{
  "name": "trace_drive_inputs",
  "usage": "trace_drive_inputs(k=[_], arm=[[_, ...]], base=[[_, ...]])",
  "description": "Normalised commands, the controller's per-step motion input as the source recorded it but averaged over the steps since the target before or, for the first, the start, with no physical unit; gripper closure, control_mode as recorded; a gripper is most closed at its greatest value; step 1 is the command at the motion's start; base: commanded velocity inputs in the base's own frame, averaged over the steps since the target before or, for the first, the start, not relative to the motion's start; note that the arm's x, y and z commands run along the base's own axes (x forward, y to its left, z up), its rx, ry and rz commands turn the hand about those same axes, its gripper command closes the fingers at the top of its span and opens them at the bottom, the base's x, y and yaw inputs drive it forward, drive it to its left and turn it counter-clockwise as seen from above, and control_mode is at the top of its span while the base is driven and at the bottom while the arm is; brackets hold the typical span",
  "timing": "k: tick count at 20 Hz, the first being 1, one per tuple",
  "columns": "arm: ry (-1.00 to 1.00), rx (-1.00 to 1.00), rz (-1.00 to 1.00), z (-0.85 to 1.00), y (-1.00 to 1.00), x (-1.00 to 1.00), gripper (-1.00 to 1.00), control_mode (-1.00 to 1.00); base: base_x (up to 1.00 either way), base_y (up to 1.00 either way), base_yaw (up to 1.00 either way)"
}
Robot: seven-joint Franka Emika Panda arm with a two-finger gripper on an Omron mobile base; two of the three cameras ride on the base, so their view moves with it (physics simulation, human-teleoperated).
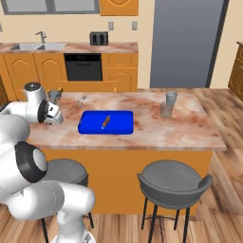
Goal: Take the tongs from the drawer on the right and place them on the dining counter next to the tray containing the kebab skewer.
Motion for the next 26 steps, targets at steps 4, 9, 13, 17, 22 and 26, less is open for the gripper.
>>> trace_drive_inputs(k=[4,9,13,17,22,26], arm=[[0.0,-0.1,0.0,-0.39,0.25,0.54,1.0,-1.0],[-0.03,-0.13,0.0,-0.46,0.03,0.36,1.0,-1.0],[-0.09,0.0,0.0,-0.29,0.0,0.19,1.0,-1.0],[0.0,0.03,0.0,0.0,0.0,0.01,1.0,-1.0],[0.0,0.0,0.0,-0.14,0.0,0.17,1.0,-1.0],[0.0,0.0,0.0,-0.14,-0.08,0.26,1.0,-1.0]], base=[[0.0,0.0,0.0],[0.0,0.0,0.0],[0.0,0.0,0.0],[0.0,0.0,0.0],[0.0,0.0,0.0],[0.0,0.0,0.0]])
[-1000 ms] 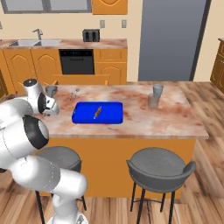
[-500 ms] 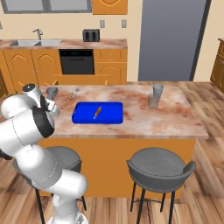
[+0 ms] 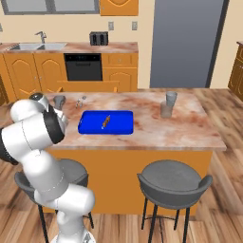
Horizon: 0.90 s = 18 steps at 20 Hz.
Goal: Take the tongs from the drawer on the right and place them on the dining counter next to the tray containing the kebab skewer.
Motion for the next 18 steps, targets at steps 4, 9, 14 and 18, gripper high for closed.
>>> trace_drive_inputs(k=[4,9,14,18], arm=[[0.0,0.0,-0.01,-0.17,-0.01,0.26,1.0,-1.0],[0.0,0.0,-0.02,-0.24,-0.04,0.05,1.0,-1.0],[0.0,0.0,-0.02,-0.23,-0.03,0.02,1.0,-1.0],[0.0,0.0,-0.02,-0.16,0.0,0.15,1.0,-1.0]], base=[[0.0,0.0,0.0],[0.0,0.0,0.0],[0.0,0.0,0.0],[0.0,0.0,0.0]])
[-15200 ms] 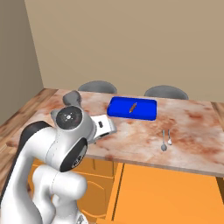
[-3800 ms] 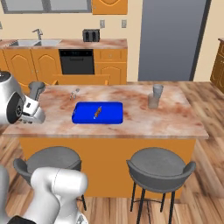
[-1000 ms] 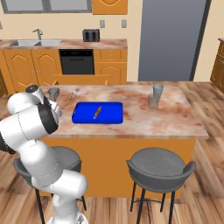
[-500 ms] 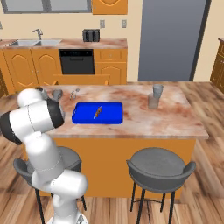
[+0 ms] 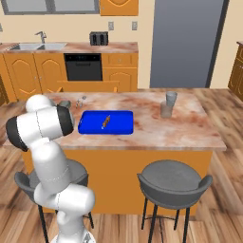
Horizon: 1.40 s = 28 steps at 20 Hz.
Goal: Take the tongs from the drawer on the right and place them on the dining counter next to the tray containing the kebab skewer.
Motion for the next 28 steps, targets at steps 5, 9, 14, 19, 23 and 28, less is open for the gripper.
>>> trace_drive_inputs(k=[5,9,14,19,23,28], arm=[[0.0,0.0,-0.02,-0.1,0.0,0.25,1.0,-1.0],[0.0,0.0,-0.01,-0.11,0.0,0.26,1.0,-1.0],[0.0,0.0,0.0,-0.16,0.0,0.12,1.0,-1.0],[0.0,0.0,0.0,-0.03,0.0,0.03,-1.0,-1.0],[0.0,0.0,0.0,0.0,0.0,0.0,-1.0,-1.0],[0.0,0.0,0.0,0.04,0.0,0.0,-1.0,-1.0]], base=[[0.0,0.0,0.0],[0.0,0.0,0.0],[0.0,0.0,0.0],[0.0,0.0,0.0],[0.0,0.0,0.0],[0.0,0.0,0.0]])
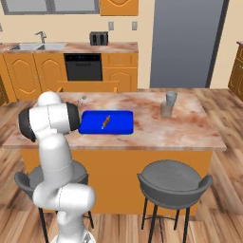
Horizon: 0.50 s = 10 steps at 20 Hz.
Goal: Take the tongs from the drawer on the right and place them on the dining counter next to the tray containing the kebab skewer.
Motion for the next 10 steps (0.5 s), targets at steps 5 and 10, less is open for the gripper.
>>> trace_drive_inputs(k=[5,10], arm=[[-0.02,0.0,0.0,0.88,-0.02,-0.08,-1.0,-1.0],[-0.11,0.0,0.0,1.0,-0.16,-0.34,-1.0,-1.0]], base=[[0.0,0.0,0.0],[0.0,0.0,0.0]])
